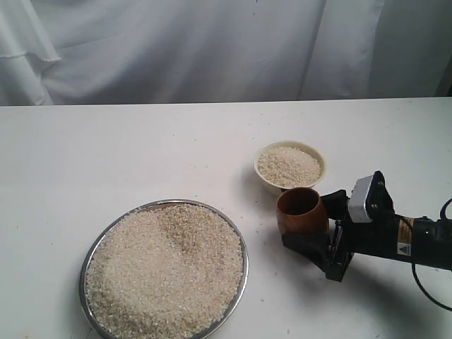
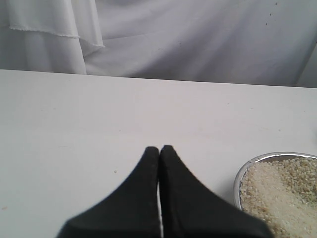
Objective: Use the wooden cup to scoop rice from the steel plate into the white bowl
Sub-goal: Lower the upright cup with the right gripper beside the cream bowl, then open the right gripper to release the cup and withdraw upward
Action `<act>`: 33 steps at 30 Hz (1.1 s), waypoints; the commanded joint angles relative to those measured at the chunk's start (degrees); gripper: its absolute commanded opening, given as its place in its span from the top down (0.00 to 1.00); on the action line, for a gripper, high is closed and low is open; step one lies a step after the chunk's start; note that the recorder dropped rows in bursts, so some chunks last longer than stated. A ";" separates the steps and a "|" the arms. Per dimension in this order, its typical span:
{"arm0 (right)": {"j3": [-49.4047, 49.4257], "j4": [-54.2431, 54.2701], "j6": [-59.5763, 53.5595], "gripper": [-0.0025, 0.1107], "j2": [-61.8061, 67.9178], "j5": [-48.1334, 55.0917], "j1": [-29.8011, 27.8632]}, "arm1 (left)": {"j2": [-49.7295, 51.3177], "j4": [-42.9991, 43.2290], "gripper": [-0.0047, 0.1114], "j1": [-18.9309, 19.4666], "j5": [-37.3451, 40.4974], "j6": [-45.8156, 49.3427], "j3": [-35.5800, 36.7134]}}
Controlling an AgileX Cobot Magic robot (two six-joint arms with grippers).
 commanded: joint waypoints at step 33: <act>-0.38 0.67 2.32 0.14 -1.65 -1.29 -0.38 | -0.29 -0.04 0.96 -0.09 -0.36 -0.18 0.26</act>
